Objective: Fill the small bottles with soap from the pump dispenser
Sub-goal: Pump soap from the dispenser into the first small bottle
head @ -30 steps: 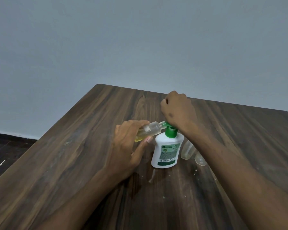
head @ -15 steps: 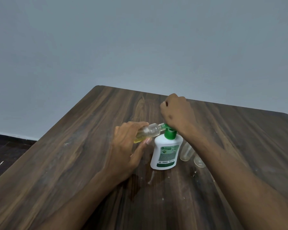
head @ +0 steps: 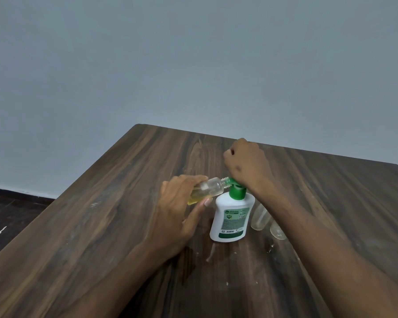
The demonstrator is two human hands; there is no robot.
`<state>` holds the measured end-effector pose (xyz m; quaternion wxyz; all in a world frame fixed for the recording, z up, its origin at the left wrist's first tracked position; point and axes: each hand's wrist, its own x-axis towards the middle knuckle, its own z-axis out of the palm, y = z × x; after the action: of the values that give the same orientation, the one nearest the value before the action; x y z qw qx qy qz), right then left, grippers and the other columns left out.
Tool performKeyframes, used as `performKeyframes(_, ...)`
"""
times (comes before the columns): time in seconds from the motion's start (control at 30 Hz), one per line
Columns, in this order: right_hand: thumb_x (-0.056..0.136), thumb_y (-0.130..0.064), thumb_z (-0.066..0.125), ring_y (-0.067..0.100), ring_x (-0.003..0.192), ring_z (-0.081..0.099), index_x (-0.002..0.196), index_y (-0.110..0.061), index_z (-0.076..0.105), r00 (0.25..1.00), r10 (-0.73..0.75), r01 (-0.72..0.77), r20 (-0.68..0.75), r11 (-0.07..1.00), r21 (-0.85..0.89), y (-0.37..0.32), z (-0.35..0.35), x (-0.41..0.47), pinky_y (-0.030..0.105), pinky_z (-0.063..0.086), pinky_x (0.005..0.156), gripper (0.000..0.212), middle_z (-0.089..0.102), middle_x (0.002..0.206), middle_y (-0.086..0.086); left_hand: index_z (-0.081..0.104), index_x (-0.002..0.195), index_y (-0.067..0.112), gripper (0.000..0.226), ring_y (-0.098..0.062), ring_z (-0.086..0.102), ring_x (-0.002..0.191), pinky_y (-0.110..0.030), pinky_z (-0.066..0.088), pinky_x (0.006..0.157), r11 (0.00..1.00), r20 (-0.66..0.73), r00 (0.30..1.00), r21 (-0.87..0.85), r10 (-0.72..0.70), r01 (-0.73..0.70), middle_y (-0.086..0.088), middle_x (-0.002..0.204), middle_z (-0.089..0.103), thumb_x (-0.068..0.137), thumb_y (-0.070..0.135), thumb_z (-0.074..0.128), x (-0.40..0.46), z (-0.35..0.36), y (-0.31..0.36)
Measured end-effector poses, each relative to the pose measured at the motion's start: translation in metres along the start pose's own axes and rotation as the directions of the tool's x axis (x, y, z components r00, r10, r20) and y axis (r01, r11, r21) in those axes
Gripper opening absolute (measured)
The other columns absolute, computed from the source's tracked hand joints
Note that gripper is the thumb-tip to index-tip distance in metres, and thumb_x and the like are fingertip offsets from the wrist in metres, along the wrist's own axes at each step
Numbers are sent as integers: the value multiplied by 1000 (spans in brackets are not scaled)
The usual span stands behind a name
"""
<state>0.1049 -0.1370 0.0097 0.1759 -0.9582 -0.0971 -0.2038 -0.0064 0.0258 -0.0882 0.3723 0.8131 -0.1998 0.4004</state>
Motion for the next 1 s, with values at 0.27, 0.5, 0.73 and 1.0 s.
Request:
performKeyframes(0.27, 91, -22, 44, 21, 49, 39, 62, -16, 36, 1000, 1, -1, 21, 1000, -1, 2, 2, 2, 30, 31, 51, 30, 44, 59, 1, 61, 128, 22, 29, -14, 62, 103, -45, 46, 85, 1000, -10, 1000, -3, 2, -2, 11, 117, 65, 102, 32, 60, 1, 1, 0)
performKeyframes(0.5, 91, -22, 44, 21, 47, 37, 62, -16, 36, 1000, -12, 12, 12, 1000, -14, 1, 2, 2, 29, 29, 49, 31, 43, 57, 1, 63, 128, 19, 30, -11, 60, 102, -42, 45, 85, 1000, -14, 1000, 9, -3, 3, 10, 116, 65, 102, 34, 58, 2, -1, 2)
performKeyframes(0.73, 93, -21, 44, 23, 52, 41, 63, -16, 36, 1000, -3, 3, -5, 999, -34, -3, -2, 2, 31, 30, 52, 32, 44, 60, 2, 63, 128, 20, 29, -12, 61, 104, -42, 46, 87, 1000, -4, 1000, 6, -7, 7, 10, 117, 65, 102, 31, 60, 2, 0, 1)
performKeyframes(1.0, 96, -21, 44, 24, 53, 40, 63, -16, 33, 999, -32, 31, -25, 999, -40, -5, -5, 0, 32, 29, 55, 34, 42, 61, 2, 64, 127, 17, 29, -15, 61, 101, -43, 45, 85, 1000, -2, 1000, 22, -11, 11, 6, 115, 66, 99, 25, 65, 2, -1, 1)
